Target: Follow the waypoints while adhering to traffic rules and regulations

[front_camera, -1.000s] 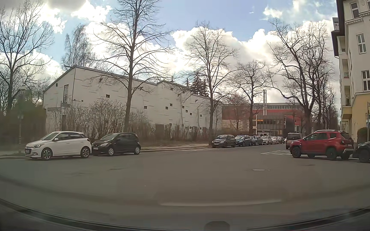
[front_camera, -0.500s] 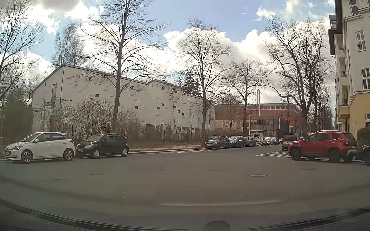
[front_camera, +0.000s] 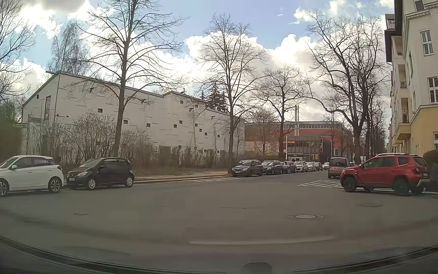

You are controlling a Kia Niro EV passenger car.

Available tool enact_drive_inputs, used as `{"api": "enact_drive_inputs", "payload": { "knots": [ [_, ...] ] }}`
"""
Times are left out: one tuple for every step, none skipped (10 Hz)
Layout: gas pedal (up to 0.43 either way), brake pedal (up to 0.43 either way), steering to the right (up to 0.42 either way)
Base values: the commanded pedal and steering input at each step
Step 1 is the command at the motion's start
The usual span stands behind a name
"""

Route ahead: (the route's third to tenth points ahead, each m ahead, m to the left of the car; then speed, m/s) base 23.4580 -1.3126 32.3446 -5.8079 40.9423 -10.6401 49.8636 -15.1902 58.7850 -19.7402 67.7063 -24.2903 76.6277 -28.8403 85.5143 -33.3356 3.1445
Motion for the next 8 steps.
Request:
{"api": "enact_drive_inputs", "payload": {
  "knots": [
    [0.15, 0.03, 0.101],
    [0.15, 0.03, 0.101],
    [0.15, 0.03, 0.1],
    [0.15, 0.03, 0.1],
    [0.15, 0.03, 0.098],
    [0.15, 0.03, 0.097],
    [0.15, 0.03, 0.095],
    [0.15, 0.03, 0.091]
  ]
}}
